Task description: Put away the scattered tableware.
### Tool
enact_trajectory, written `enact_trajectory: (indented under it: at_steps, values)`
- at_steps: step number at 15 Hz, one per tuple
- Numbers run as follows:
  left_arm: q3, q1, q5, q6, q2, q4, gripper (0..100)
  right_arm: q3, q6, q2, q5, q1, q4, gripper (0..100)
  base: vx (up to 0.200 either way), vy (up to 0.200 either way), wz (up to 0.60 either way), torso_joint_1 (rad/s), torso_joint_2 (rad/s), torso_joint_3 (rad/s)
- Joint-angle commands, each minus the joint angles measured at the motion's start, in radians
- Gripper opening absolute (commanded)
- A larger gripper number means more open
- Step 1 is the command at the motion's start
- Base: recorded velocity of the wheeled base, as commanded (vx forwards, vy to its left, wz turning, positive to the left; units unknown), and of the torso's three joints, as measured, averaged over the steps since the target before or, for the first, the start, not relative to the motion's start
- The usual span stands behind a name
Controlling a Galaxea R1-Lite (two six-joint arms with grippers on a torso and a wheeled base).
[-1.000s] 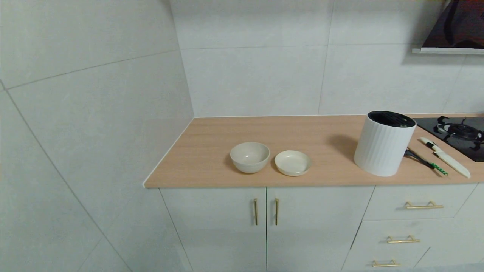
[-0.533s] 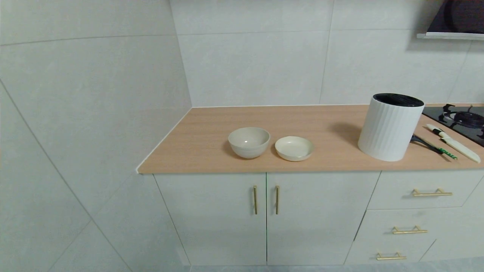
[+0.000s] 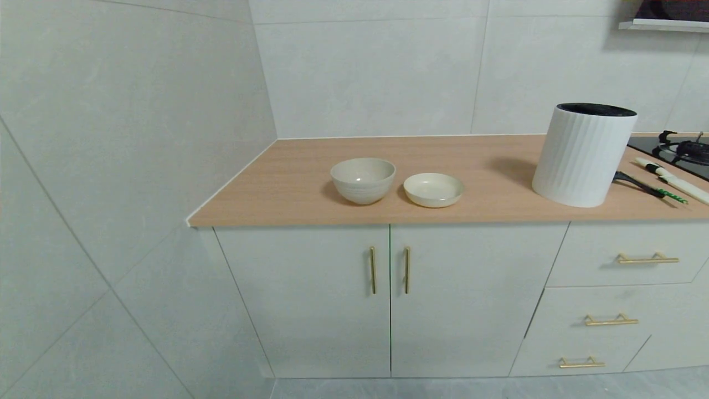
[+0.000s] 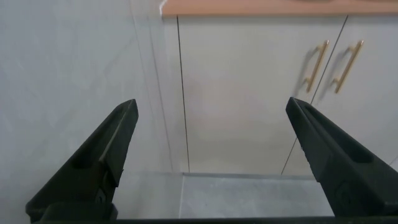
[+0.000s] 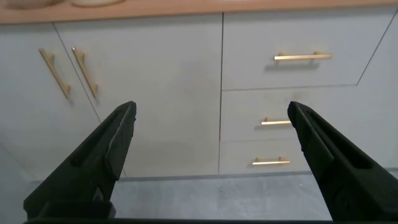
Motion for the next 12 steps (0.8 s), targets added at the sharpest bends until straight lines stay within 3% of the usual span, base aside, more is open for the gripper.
enact_trajectory:
  at_steps: [1,12]
  values:
    - [0.000,0.000,0.001,-0.001,0.002,-0.001,100,0.000,0.000,0.001,0.000,0.000,0.000,100,0.000,0.000,0.00,-0.207,0.50,0.295]
    - [0.000,0.000,0.001,-0.001,0.000,-0.001,100,0.000,0.000,0.001,0.000,0.000,0.000,100,0.000,0.000,0.00,-0.167,0.46,0.293]
